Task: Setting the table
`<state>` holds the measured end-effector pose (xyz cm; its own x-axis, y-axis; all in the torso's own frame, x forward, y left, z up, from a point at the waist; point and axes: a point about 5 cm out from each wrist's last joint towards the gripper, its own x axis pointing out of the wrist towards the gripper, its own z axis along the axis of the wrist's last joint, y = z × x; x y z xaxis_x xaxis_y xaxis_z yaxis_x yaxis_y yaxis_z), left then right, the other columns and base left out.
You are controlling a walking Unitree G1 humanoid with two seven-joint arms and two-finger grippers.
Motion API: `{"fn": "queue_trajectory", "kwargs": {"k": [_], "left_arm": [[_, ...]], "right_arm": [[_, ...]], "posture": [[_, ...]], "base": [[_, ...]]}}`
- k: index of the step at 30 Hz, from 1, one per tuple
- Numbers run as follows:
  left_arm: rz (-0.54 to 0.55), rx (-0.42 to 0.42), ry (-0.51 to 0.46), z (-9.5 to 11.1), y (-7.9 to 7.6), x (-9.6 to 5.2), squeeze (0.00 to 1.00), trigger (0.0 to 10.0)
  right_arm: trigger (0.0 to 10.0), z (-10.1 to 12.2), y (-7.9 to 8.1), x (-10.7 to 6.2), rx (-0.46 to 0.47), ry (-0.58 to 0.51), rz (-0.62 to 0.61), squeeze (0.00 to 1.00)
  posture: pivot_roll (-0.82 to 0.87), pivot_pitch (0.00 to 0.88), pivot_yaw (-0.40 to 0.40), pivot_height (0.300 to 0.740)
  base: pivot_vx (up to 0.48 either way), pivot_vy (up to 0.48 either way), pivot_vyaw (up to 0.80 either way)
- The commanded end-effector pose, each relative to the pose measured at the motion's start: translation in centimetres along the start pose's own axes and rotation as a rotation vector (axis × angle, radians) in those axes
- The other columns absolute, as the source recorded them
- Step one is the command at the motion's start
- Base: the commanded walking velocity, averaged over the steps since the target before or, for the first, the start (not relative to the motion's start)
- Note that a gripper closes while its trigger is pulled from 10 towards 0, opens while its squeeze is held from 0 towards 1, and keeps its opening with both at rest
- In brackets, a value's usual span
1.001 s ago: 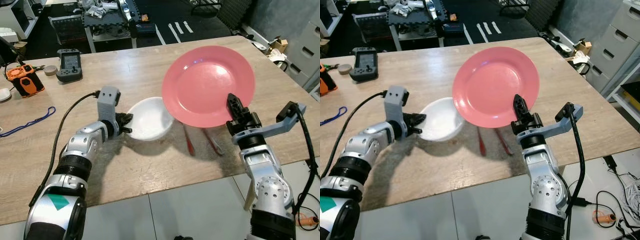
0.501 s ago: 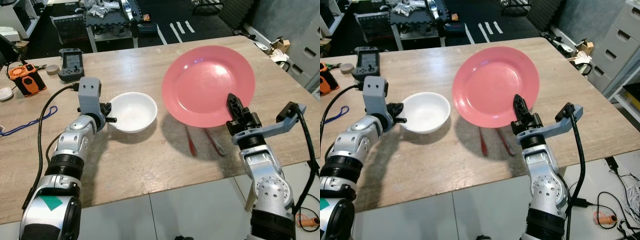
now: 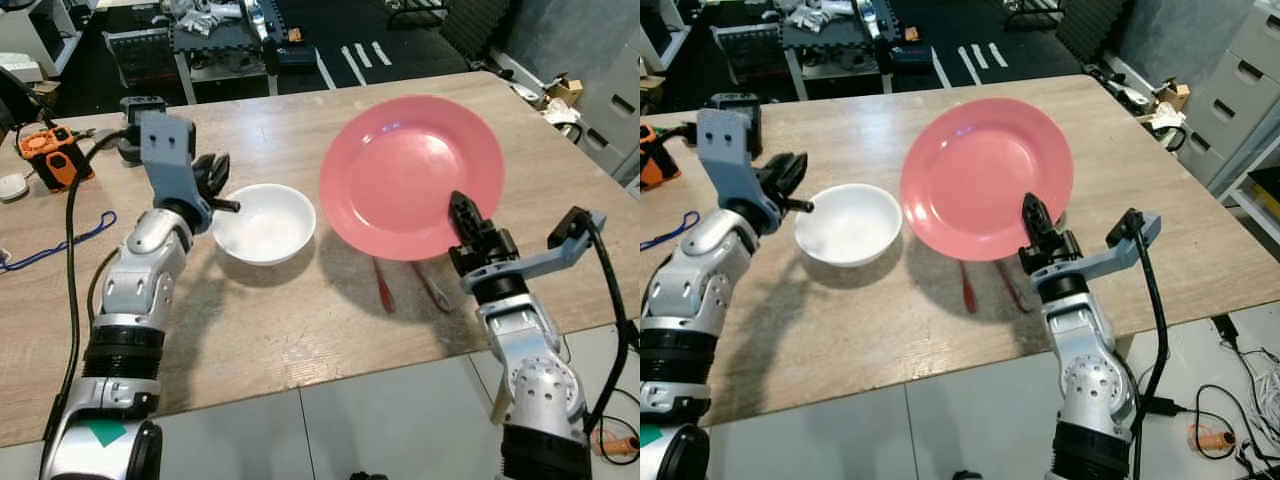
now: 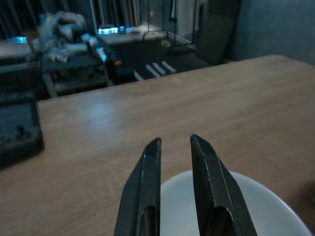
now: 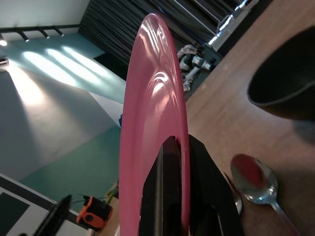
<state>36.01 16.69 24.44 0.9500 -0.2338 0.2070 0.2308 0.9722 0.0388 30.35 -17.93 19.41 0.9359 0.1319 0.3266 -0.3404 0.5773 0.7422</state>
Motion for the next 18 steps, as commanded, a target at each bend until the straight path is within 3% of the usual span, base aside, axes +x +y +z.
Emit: {"fn": "queue_trajectory", "kwargs": {"k": [1,4,7,13,18], "left_arm": [[-0.022,0.027,0.001,0.0,-0.2,-0.4,0.00,10.0],[-0.104,0.075,-0.024,0.8,-1.0,-1.4,0.00,10.0],[-0.295,0.119,-0.041,1.7,-2.8,-3.8,0.00,10.0],[-0.425,0.108,-0.033,2.4,-4.3,-6.2,0.00,10.0],[-0.489,0.112,-0.037,2.8,-5.5,-7.2,0.00,10.0]], "right_arm": [[10.0,-0.1,0.1,-0.3,-0.001,0.009,0.003,0.00],[10.0,-0.3,-0.4,-0.8,0.005,0.024,-0.023,0.00],[10.0,-0.7,-1.2,-1.1,0.026,0.028,-0.076,0.00],[10.0,-1.9,-1.0,0.0,0.037,0.052,-0.083,0.00],[10.0,-2.8,-0.9,0.9,0.056,0.081,-0.078,0.00]], "posture": [[-0.01,0.089,0.097,0.740],[-0.01,0.093,0.100,0.740],[0.00,0.095,0.100,0.740],[0.02,0.093,0.098,0.740],[0.04,0.089,0.095,0.740]], "base": [[0.000,0.000,0.00],[0.000,0.000,0.00],[0.000,0.000,0.00],[0.000,0.000,0.00],[0.000,0.000,0.00]]}}
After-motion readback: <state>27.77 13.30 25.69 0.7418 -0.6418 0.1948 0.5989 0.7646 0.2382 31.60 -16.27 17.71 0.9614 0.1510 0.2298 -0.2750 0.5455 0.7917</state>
